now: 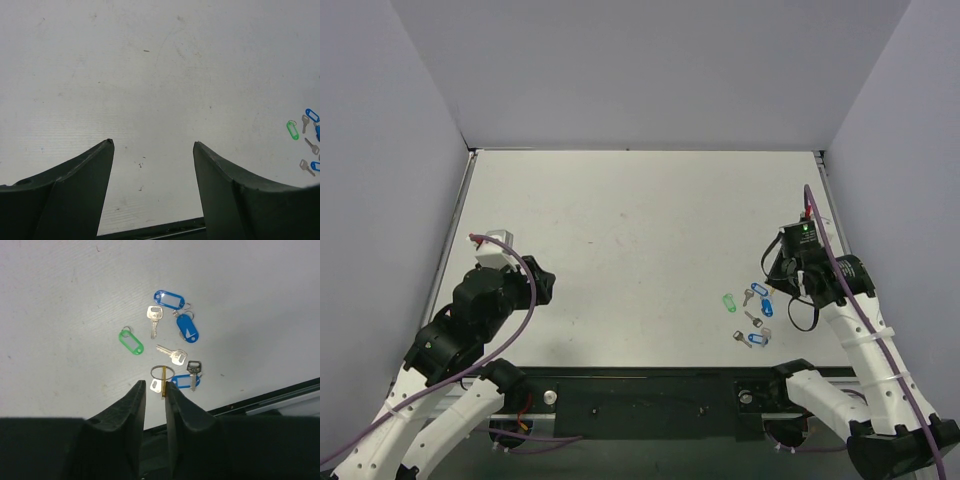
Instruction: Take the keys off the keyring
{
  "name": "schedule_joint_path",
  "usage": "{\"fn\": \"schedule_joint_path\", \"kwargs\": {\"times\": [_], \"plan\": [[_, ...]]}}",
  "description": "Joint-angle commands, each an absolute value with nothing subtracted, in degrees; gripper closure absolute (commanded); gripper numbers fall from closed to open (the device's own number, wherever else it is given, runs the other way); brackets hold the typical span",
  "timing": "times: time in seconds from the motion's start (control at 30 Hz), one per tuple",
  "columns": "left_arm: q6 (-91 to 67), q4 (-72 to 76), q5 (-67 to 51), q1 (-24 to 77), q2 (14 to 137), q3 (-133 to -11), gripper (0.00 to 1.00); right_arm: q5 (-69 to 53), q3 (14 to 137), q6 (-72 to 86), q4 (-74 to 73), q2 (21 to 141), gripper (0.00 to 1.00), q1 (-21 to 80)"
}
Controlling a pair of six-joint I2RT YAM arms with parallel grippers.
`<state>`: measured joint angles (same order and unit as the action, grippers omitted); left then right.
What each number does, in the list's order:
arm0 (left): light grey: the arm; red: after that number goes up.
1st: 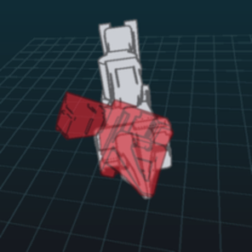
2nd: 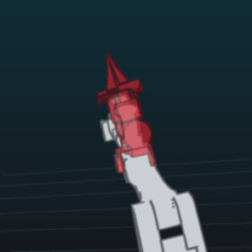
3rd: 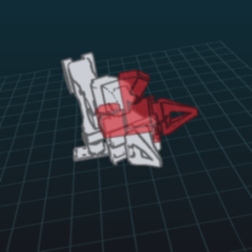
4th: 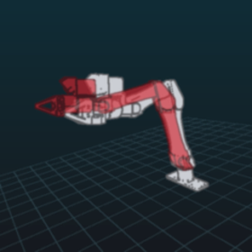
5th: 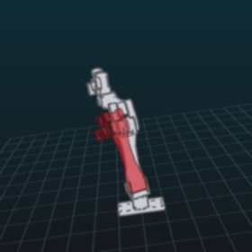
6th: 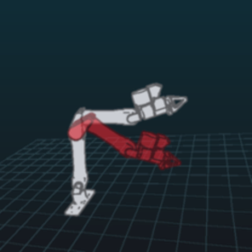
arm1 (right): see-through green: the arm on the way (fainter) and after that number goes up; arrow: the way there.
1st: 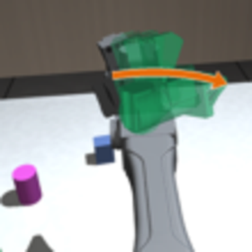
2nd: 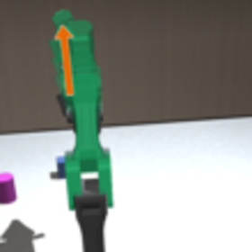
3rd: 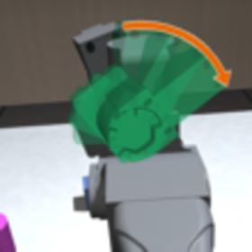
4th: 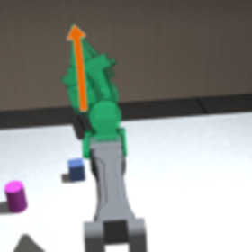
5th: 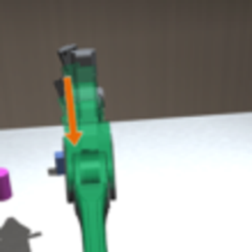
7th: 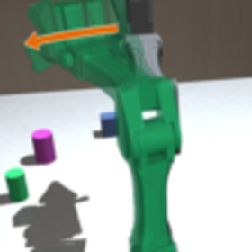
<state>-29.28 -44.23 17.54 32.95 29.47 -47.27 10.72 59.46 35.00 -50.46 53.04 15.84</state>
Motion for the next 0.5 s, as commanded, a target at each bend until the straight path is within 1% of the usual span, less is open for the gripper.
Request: {"fn": "schedule_joint_path", "kwargs": {"times": [0.0,0.03,0.07,0.1,0.2,0.23,0.47], "plan": [[-28.3,-41.0,16.7,32.3,29.5,-47.5,0.26,9.4,58.8,33.7,-52.6,53.1,0.65,14.3],[-28.3,-41.0,16.6,32.3,29.4,-47.4,0.26,9.3,58.8,33.7,-52.4,52.8,0.50,14.1],[-28.4,-41.1,16.7,32.3,29.4,-47.5,0.26,9.1,58.7,33.8,-52.2,52.7,0.46,14.0],[-28.4,-41.0,16.6,32.3,29.6,-47.4,0.26,9.1,58.8,34.0,-52.1,52.7,0.33,14.0],[-28.2,-41.0,16.4,32.2,29.5,-47.3,0.26,8.7,58.5,34.3,-51.9,52.6,0.27,13.9],[-28.3,-41.0,16.3,32.2,29.5,-47.4,0.26,8.6,58.4,34.5,-51.9,52.3,0.23,13.9],[-28.3,-41.0,16.4,32.2,29.5,-47.3,0.26,6.1,57.3,34.5,-49.9,50.6,0.22,13.9]]}}
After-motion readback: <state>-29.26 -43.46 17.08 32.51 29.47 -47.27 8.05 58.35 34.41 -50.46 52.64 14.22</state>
